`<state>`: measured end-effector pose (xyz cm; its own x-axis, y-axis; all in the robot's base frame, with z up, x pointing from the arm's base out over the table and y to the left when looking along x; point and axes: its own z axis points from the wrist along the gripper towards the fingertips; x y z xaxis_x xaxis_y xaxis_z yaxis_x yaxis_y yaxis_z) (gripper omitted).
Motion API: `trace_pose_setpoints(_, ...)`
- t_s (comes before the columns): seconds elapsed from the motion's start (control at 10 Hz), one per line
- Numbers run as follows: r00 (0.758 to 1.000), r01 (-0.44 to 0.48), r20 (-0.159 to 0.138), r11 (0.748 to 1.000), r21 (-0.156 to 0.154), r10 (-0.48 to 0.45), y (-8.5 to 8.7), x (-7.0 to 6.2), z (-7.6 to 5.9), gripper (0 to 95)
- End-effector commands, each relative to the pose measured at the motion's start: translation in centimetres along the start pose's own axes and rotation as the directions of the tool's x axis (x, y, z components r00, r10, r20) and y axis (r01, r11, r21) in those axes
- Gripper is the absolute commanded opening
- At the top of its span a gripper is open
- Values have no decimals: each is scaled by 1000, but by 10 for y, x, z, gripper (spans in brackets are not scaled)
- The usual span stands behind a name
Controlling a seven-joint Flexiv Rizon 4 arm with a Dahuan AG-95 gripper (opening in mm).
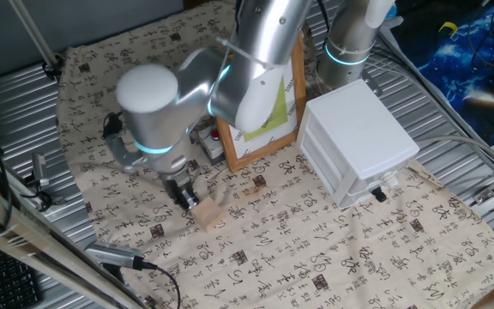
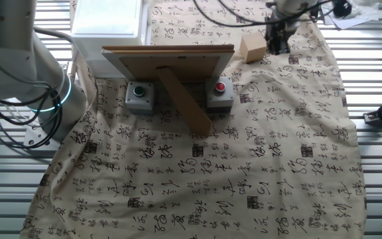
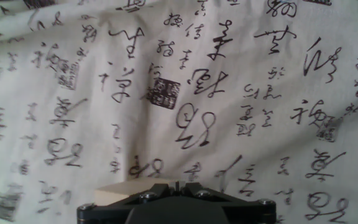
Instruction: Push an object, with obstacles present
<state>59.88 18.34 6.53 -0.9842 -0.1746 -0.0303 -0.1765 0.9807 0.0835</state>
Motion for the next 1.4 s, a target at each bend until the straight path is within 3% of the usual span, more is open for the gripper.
trace_pose_setpoints(0.1,1000,0,-1,1000,4,0,1,-27,-3,0)
trace_pose_setpoints(0.2,1000,-2,0,1000,4,2,2,-41,-3,0)
trace_pose_setpoints(0.4,1000,-24,-1,1000,4,24,13,-55,0,0)
trace_pose_setpoints(0.5,999,-37,0,999,7,37,19,-56,4,0)
trace_pose_setpoints(0.7,997,-74,-4,996,46,74,29,-57,14,0)
trace_pose_setpoints(1.0,994,-105,-5,991,87,106,32,-53,20,0)
trace_pose_setpoints(1.4,994,-113,6,989,95,113,31,-44,31,0)
